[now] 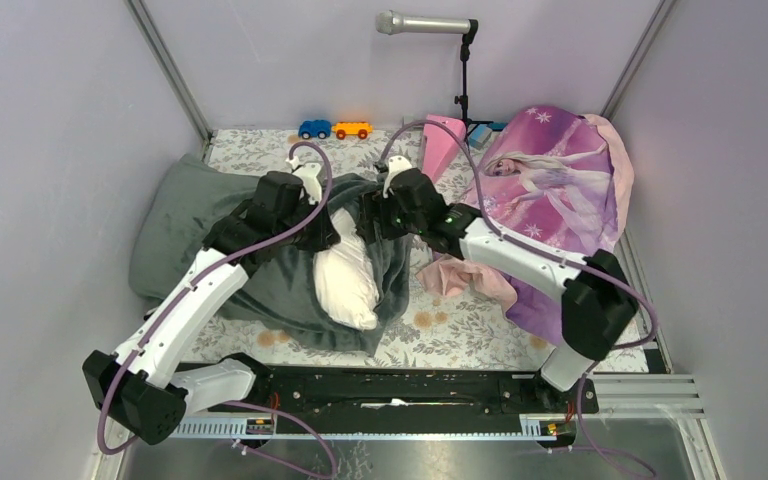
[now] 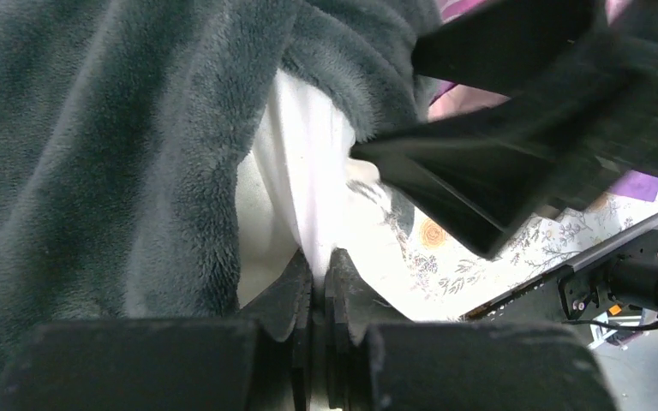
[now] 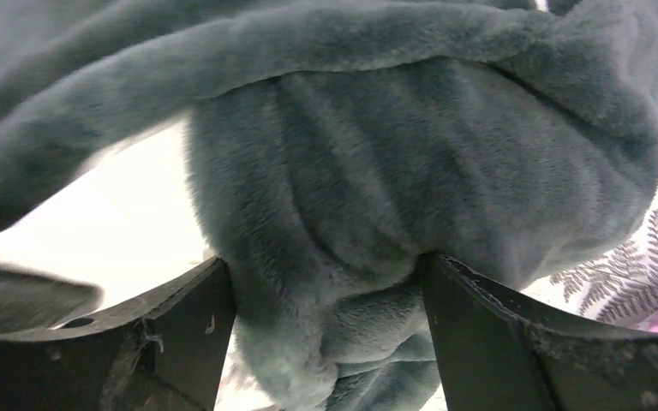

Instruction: Remove the pillowcase from the pillow

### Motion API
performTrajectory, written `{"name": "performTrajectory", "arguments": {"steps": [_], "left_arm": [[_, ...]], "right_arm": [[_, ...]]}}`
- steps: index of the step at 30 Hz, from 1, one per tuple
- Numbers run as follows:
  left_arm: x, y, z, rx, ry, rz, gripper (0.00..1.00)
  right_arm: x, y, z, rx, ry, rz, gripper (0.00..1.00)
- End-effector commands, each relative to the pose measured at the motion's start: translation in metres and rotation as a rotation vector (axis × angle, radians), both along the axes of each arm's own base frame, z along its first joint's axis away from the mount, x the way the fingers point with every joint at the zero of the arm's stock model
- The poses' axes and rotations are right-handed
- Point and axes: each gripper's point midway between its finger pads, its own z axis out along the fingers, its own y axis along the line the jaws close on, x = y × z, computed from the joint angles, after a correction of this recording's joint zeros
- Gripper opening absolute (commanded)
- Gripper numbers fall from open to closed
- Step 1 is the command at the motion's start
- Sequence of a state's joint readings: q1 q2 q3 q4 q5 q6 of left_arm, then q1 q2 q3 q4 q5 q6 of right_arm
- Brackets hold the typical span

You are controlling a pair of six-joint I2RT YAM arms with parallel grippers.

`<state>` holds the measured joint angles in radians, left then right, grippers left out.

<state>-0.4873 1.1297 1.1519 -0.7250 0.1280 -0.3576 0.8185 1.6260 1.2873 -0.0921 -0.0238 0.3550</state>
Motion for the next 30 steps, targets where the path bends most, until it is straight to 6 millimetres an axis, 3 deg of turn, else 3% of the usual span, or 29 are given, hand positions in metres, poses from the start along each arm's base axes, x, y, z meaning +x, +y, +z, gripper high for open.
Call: {"name": "performTrajectory", "arguments": {"steps": [1, 8, 12, 16, 22, 30], "left_arm": [[-0.003, -0.011, 0.036, -0.092, -0.114, -0.069, 0.0], [-0.007, 0.01, 0.027, -0.025, -0.125, -0.002, 0.0], [-0.018, 0.0, 0.033, -0.068, -0.127, -0.074, 0.0], [-0.032, -0.014, 0.047, -0.137, -0.139, -0.183, 0.0], [-0.052, -0.035, 0.083, -0.288, -0.199, -0.314, 0.0], [-0.093, -0.048, 0.16, -0.515, -0.37, -0.48, 0.0]], "right_arm": [[0.031, -0.025, -0.02, -0.172, -0.025, -0.159, 0.81], [0.087, -0.099, -0.069, -0.119, 0.141, -0.362, 0.73], [0.099, -0.116, -0.095, -0.118, 0.212, -0.389, 0.73], [0.105, -0.117, -0.109, -0.103, 0.26, -0.38, 0.73], [0.101, -0.099, -0.113, -0.041, 0.292, -0.301, 0.74], [0.103, -0.104, -0.131, -0.053, 0.353, -0.301, 0.76]]}}
